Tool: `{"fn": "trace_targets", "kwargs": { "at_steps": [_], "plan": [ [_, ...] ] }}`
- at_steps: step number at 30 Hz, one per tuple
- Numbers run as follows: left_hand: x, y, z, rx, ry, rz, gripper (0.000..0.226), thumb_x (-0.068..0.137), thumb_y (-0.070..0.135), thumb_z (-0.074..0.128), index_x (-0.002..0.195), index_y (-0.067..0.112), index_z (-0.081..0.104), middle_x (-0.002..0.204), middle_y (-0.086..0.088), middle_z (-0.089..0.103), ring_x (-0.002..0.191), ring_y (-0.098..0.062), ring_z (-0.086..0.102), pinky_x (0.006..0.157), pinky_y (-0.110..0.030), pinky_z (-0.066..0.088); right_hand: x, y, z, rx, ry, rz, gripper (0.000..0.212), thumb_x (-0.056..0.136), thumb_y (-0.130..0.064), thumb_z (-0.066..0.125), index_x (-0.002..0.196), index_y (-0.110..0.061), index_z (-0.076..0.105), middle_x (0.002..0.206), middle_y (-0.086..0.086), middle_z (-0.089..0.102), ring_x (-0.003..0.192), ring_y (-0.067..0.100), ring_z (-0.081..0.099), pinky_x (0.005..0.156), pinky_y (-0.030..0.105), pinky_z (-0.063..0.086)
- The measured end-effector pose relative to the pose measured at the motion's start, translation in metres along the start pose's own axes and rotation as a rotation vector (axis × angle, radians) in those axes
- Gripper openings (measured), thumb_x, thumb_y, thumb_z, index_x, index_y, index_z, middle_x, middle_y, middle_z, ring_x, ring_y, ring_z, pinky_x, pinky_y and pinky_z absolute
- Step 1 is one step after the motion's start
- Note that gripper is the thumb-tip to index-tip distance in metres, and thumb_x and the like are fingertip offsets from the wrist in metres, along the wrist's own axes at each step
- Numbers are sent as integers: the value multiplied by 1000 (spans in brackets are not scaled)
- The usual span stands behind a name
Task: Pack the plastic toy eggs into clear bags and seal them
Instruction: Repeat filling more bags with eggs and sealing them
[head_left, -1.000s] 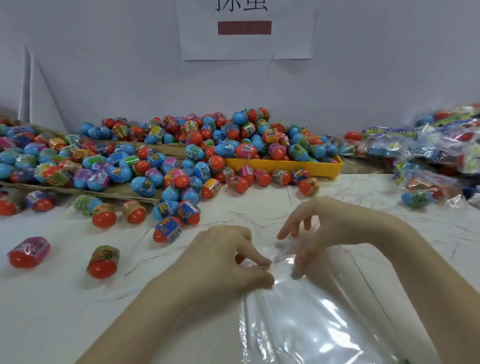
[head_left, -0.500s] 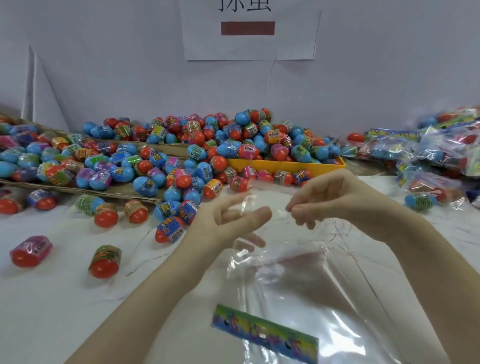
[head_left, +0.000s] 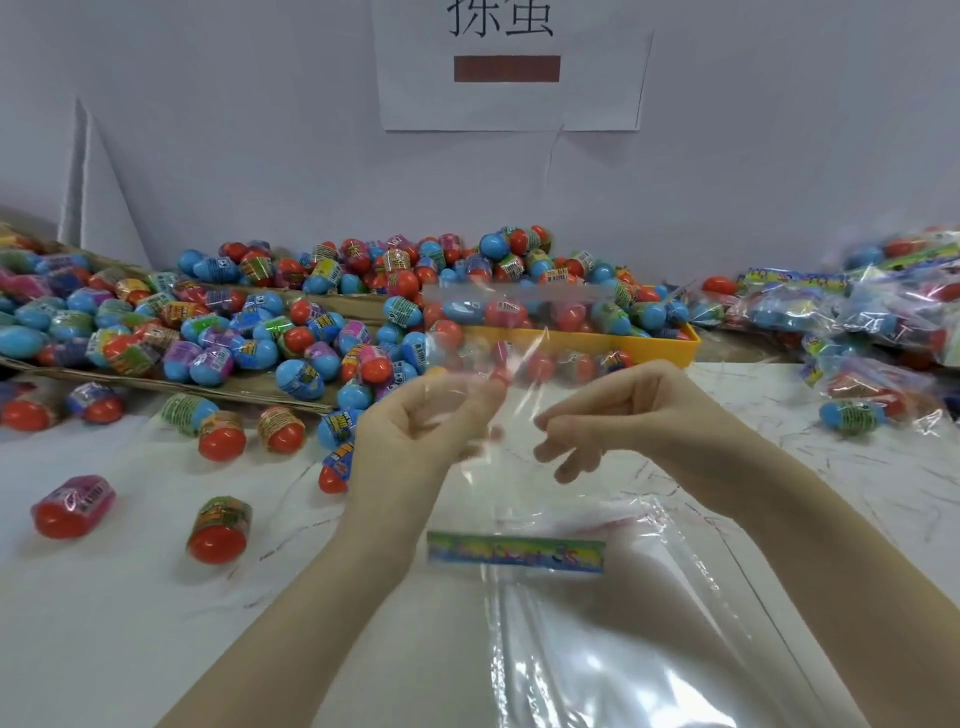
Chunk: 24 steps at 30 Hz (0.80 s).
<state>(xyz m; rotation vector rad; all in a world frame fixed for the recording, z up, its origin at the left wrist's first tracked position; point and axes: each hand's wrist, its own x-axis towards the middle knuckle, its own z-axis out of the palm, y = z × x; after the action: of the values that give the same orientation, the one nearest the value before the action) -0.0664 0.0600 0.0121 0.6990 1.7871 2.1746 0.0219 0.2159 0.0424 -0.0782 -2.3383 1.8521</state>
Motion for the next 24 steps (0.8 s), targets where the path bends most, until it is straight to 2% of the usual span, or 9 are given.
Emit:
{"fn": "trace_targets", "kwargs": {
  "at_steps": [3, 6, 9, 11, 13, 15, 17, 20, 24],
  "plan": [
    [-1, 0, -1, 199, 230, 165, 47, 59, 52, 72, 96, 35, 51, 98, 15, 57, 83, 2, 57, 70, -15, 47, 2, 3, 7, -135, 439, -204, 9, 74, -7, 71, 74, -15, 73, 61, 1, 70, 50, 14, 63, 49, 18, 50],
    [-3, 1, 2, 189, 65, 170, 38, 65, 52, 71, 94, 34, 55, 93, 16, 62, 82, 9, 57, 68, -9, 45, 2, 7, 25, -740, 772, -530, 8, 76, -8, 67, 76, -13, 73, 57, -5, 64, 46, 13, 56, 49, 30, 51],
    [-8, 1, 9, 73, -300, 30, 39, 65, 47, 68, 98, 29, 61, 92, 17, 69, 87, 6, 63, 69, -8, 46, 1, 7, 44, -860, 499, -553, 18, 72, -14, 63, 87, -16, 73, 65, -5, 69, 53, 11, 60, 50, 33, 51],
    [-7, 1, 8, -16, -240, -35, 23, 72, 38, 67, 91, 25, 65, 80, 12, 71, 73, -2, 66, 60, -14, 50, -1, 1, 52, -640, 139, -429, 27, 73, -18, 70, 100, -19, 69, 80, -5, 71, 66, 10, 62, 58, 30, 52],
    [-3, 4, 5, -98, -78, -129, 15, 85, 33, 60, 81, 23, 69, 75, 5, 73, 65, -9, 68, 57, -18, 53, -2, -6, 47, -398, -21, -370, 31, 72, -20, 75, 101, -29, 67, 85, -6, 71, 71, 10, 63, 60, 27, 52],
    [3, 5, 0, -149, 0, -169, 32, 94, 29, 46, 75, 21, 71, 74, 1, 74, 61, -12, 69, 53, -15, 52, 3, -10, 31, -135, 116, -329, 20, 70, -26, 73, 89, -31, 72, 74, -7, 71, 61, 7, 61, 52, 24, 50],
    [4, 7, -2, -137, 28, -163, 33, 93, 26, 47, 72, 20, 71, 73, 2, 74, 56, -11, 68, 46, -12, 47, 11, -7, 6, -18, 457, -284, 6, 72, -23, 72, 76, -28, 72, 66, -5, 69, 53, 4, 56, 48, 15, 44],
    [3, 5, -3, -119, -1, -163, 25, 82, 24, 59, 64, 16, 73, 71, 0, 73, 53, -12, 66, 43, -13, 44, 21, 21, -28, -462, 821, -98, 13, 85, -11, 63, 93, -19, 68, 94, 1, 68, 74, 6, 57, 63, 11, 45],
    [1, 3, -3, -87, -126, -156, 14, 61, 26, 66, 66, 16, 75, 70, -2, 73, 49, -12, 65, 44, -13, 44, 25, 65, -45, -992, 581, 116, 38, 90, -23, 57, 128, -20, 54, 131, 3, 54, 119, 23, 44, 99, 36, 35]
  ]
}}
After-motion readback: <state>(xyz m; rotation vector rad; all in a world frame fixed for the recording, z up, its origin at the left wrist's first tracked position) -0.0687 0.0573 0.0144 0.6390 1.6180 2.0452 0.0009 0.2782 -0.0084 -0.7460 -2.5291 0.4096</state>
